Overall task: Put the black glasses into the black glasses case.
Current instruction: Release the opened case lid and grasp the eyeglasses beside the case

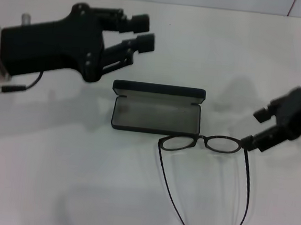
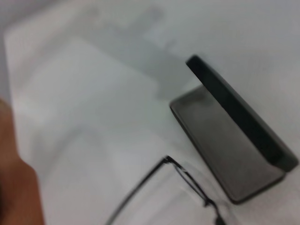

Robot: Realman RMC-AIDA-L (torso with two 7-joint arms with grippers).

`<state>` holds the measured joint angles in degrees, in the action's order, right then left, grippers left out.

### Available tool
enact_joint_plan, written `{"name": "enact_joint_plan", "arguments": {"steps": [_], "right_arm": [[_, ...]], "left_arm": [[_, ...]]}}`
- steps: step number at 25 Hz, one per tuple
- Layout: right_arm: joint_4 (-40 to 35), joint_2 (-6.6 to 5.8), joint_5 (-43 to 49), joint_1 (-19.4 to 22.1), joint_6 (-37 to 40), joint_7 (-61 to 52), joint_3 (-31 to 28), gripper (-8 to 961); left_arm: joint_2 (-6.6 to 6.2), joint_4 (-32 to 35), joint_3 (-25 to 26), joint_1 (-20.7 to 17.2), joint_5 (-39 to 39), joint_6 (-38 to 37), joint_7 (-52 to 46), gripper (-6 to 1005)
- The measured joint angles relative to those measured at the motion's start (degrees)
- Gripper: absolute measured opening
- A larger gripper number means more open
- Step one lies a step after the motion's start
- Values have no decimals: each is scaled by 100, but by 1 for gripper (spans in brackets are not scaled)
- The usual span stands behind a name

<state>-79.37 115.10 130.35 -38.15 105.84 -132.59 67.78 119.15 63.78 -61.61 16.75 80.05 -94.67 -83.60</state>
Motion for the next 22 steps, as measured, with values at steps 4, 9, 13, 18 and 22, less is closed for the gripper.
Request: {"name": "enact_joint_plan", "arguments": {"steps": [4, 9, 13, 18, 22], "right_arm": [[290, 9, 623, -732, 192, -138, 201, 819], [563, -12, 794, -1186, 213, 33, 631, 817], [872, 40, 921, -1560, 89, 237, 1038, 715], [952, 47, 968, -1697, -386, 294, 1817, 695], [1108, 67, 1023, -1794, -670, 334, 2055, 696]], "left_arm": [[-41, -787, 165, 181, 11, -213, 440, 318], [-79, -1203, 177, 340, 83, -207, 720, 319], [-131, -1274, 195, 332, 385, -215, 773, 319], [-124, -1372, 274, 204, 658, -260, 913, 318], [-135, -1698, 419, 153, 666, -302, 1172, 318]]}}
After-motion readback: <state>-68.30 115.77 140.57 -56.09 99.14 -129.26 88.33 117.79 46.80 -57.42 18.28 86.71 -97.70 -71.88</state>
